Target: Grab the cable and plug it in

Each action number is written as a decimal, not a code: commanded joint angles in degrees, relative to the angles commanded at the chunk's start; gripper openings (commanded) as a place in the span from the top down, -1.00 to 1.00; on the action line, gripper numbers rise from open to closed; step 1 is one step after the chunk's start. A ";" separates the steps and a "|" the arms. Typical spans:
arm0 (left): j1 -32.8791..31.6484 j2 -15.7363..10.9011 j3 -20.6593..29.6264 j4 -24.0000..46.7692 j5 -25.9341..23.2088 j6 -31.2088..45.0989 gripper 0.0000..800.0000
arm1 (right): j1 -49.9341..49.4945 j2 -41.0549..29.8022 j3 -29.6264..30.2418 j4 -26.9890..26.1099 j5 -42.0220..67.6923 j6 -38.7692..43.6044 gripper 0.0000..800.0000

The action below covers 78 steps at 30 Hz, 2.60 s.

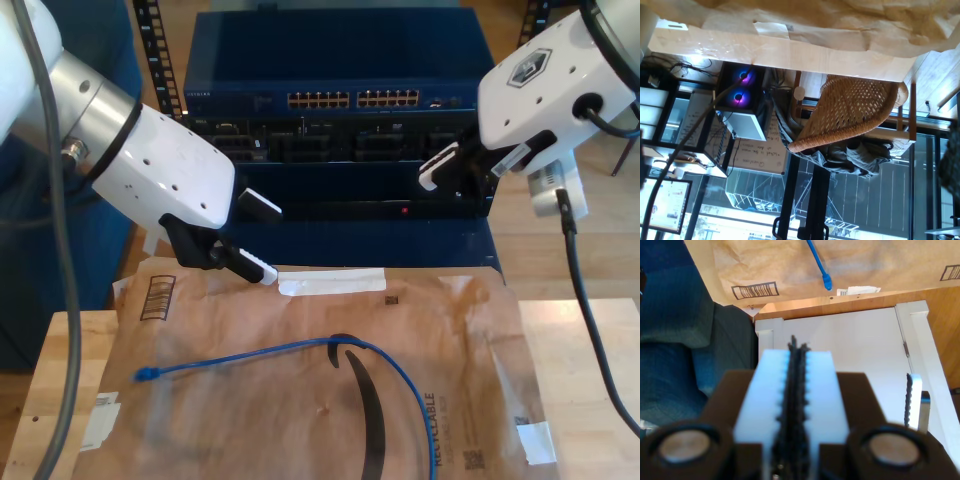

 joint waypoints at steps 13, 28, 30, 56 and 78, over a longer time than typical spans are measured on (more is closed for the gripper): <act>11.69 -3.60 0.70 19.25 5.10 -0.97 -1.00 | 8.70 4.31 -0.53 -3.16 -3.69 -4.40 -0.48; 28.48 -3.60 9.58 27.69 5.10 10.64 -1.00 | 34.90 26.81 0.09 -19.25 -26.29 -2.20 -0.76; 30.07 -3.60 10.73 27.87 4.92 11.52 -1.00 | 36.40 29.01 0.09 -19.78 -29.89 -2.20 -0.76; 31.47 -3.25 15.12 27.78 2.46 11.52 -1.00 | 44.48 46.42 -8.44 -22.77 -43.78 0.62 -0.65; 31.47 -2.81 15.47 27.78 1.14 11.52 -1.00 | 46.24 46.68 -9.05 -38.07 -43.87 15.74 -0.46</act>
